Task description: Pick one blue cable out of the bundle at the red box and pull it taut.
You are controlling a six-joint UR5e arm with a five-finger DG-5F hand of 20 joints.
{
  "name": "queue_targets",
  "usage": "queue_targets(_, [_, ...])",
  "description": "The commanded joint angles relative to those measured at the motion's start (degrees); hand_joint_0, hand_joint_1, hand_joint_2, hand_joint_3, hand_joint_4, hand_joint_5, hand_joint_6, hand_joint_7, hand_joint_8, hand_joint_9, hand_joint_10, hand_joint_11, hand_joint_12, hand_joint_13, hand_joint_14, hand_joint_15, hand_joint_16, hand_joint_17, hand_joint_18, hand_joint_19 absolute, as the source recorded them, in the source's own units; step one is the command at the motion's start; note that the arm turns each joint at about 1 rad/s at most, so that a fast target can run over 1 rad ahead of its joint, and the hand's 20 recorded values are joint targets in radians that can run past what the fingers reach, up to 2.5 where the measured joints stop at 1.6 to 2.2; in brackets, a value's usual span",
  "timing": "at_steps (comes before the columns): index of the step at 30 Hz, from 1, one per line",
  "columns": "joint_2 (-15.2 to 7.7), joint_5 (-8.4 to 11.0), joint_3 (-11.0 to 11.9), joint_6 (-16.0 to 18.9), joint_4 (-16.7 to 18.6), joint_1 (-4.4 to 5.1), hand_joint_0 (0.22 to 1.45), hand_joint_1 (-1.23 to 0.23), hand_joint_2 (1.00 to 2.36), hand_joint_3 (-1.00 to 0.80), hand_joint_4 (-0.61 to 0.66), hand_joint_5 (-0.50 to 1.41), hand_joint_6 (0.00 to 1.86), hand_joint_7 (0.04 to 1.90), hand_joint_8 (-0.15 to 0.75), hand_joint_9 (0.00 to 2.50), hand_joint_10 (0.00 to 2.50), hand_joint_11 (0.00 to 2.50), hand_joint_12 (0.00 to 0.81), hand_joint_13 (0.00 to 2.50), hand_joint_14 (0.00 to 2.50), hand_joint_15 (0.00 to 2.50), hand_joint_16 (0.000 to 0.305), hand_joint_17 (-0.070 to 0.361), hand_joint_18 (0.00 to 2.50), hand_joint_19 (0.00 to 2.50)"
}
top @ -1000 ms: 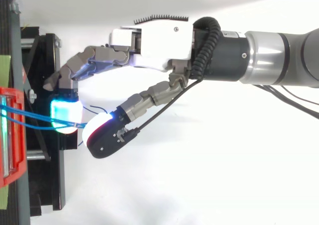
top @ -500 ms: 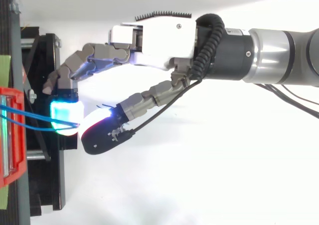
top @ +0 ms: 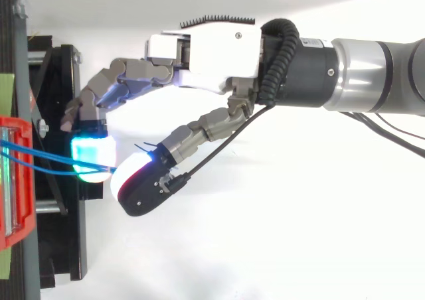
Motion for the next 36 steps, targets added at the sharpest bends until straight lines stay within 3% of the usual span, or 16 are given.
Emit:
queue_targets(1, [0.0, 0.00, 0.0, 0.0, 0.0, 0.00, 0.56, -0.79, 1.00, -0.49, 0.19, -0.15, 0.87, 0.92, 0.323, 0.58, 0.00, 0.25, 0.336, 0.40, 0.01, 0.16, 0.048, 0.108, 0.35, 0.20])
queue_targets(7, [0.0, 0.00, 0.0, 0.0, 0.0, 0.00, 0.59, -0.83, 1.00, -0.44, 0.20, -0.13, 0.88, 1.00, 0.336, 0.68, 0.01, 0.31, 0.329, 0.49, 0.01, 0.18, 0.046, 0.104, 0.46, 0.22])
queue_targets(17, [0.0, 0.09, -0.1, 0.0, 0.0, 0.00, 0.58, -0.78, 1.01, -0.27, 0.17, -0.11, 0.89, 1.08, 0.353, 0.77, 0.01, 0.34, 0.332, 0.55, 0.01, 0.22, 0.047, 0.105, 0.52, 0.26])
queue_targets(25, [0.1, 0.71, -0.1, 0.0, -0.8, 0.00, 0.62, -0.87, 1.01, -0.11, 0.11, -0.10, 0.90, 1.14, 0.380, 0.78, 0.01, 0.36, 0.354, 0.61, 0.01, 0.23, 0.052, 0.116, 0.59, 0.21])
queue_targets(27, [0.1, 0.71, 0.0, 0.4, -1.7, 0.09, 0.62, -0.88, 1.01, -0.08, 0.08, -0.10, 0.90, 1.16, 0.375, 0.78, 0.01, 0.36, 0.354, 0.61, 0.01, 0.23, 0.052, 0.116, 0.60, 0.21])
queue_targets(33, [2.6, 0.71, 0.0, 0.2, -10.7, 0.09, 0.63, -0.89, 1.01, -0.06, 0.05, -0.10, 0.91, 1.15, 0.374, 0.78, 0.01, 0.35, 0.354, 0.62, 0.01, 0.23, 0.052, 0.117, 0.63, 0.22])
queue_targets(36, [3.2, 0.71, -0.1, 0.3, -12.7, 0.00, 0.64, -0.89, 1.01, -0.06, 0.03, -0.10, 0.92, 1.14, 0.370, 0.77, 0.01, 0.36, 0.353, 0.62, 0.01, 0.23, 0.051, 0.116, 0.63, 0.22])
